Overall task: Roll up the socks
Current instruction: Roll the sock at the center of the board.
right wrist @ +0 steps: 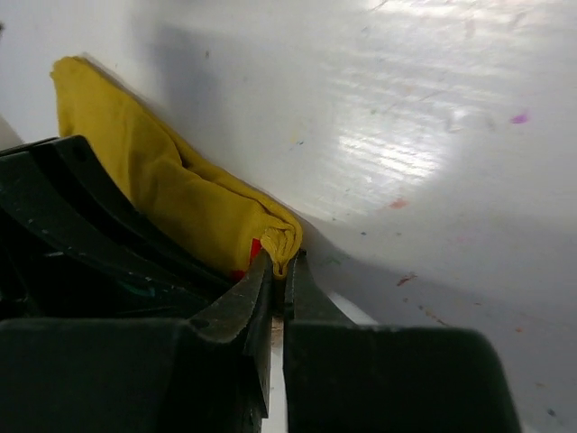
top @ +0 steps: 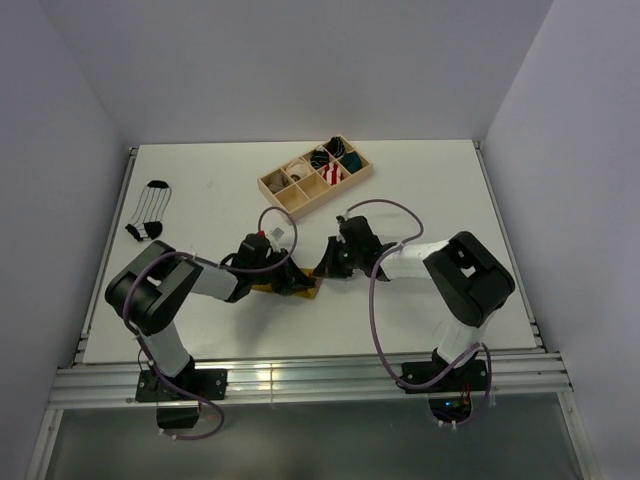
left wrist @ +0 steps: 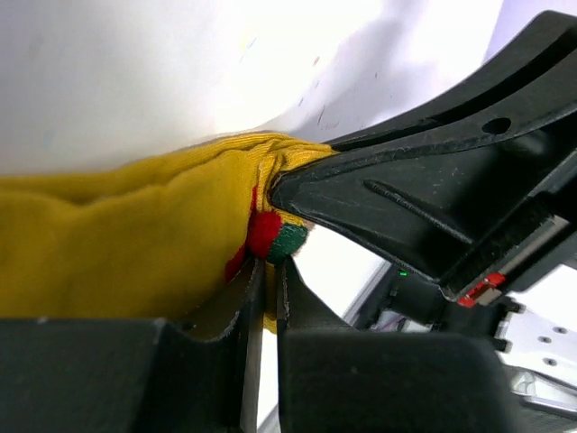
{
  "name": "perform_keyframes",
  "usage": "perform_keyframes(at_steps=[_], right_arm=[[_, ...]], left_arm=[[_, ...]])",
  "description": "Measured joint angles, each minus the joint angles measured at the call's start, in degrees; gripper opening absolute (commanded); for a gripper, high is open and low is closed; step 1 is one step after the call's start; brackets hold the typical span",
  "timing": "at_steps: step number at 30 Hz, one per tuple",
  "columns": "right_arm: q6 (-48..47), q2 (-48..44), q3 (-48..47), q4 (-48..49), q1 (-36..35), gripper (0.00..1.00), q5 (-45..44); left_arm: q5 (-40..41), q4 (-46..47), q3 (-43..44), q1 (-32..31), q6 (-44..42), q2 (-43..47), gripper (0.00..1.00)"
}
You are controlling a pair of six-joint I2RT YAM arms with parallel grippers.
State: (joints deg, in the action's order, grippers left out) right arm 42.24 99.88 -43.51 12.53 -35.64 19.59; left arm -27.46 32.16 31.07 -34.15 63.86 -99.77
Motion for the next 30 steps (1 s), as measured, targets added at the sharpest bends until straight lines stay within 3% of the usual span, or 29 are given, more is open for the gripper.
perform_keyframes(at_steps=[4, 7, 13, 19, 25, 30], right_arm=[[-0.2, -1.5, -0.6, -3.2, 0.0, 0.00, -4.9], [0.0, -2.8, -0.6, -5.2, 0.3, 0.00, -7.2], [0.3, -4.8, -0.1, -7.1, 0.5, 0.00, -9.7], [0.3, -5.3, -0.1, -9.0, 0.7, 0.00, -10.6], [0.3, -5.3, -0.1, -9.2, 0.8, 0.00, -10.5], [0.3, -5.2, -0.4, -9.6, 0.8, 0.00, -10.4]], left_arm=[[1.2, -7.9, 5.4, 0.3, -6.4, -0.3, 0.36], [3.1, -13.7, 9.4, 1.1, -10.7, -0.2, 0.43], [7.5, -19.3, 11.3, 3.1, -14.8, 1.9, 0.43], [13.6, -21.0, 6.3, 3.1, -19.0, 10.5, 0.47], [24.4, -20.6, 5.1, -7.1, -27.3, 19.0, 0.52], [32.9, -20.0, 6.5, -16.9, -33.8, 18.8, 0.53]])
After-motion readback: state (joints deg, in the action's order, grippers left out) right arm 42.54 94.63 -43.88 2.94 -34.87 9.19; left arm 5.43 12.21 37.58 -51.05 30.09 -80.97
